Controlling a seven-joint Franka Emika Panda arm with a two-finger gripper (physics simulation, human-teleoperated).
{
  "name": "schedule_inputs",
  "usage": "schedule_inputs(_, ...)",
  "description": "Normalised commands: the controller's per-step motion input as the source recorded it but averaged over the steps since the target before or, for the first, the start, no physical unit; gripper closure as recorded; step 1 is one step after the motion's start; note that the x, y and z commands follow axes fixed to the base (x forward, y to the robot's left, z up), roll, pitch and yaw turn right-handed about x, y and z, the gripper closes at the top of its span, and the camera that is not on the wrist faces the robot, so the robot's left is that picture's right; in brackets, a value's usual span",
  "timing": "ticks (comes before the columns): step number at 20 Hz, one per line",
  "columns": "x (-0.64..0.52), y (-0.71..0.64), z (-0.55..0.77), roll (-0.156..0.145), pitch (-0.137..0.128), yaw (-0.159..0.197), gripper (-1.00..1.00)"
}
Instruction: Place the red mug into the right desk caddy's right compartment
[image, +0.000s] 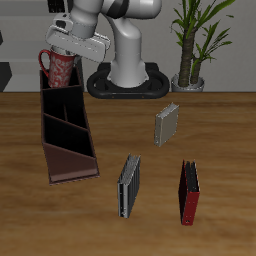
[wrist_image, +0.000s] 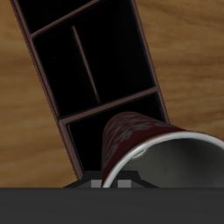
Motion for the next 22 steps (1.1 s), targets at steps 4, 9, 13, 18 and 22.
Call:
schedule_inputs(4, 0.04, 0.01, -0.33, 0.004, 0.025, -0.045, 1.0)
schedule_inputs(9, -0.1, 0.0, -0.21, 0.003, -0.006, -0.051, 1.0)
schedule_inputs(13, -0.06, 0.0, -0.23, 0.006, 0.008, -0.058, 1.0)
schedule_inputs(18, -0.09, -0.01, -0.26, 0.004, -0.003, -0.059, 1.0)
schedule_inputs(22, 0.11, 0.03, -0.22, 0.003, 0.043, -0.04, 1.0)
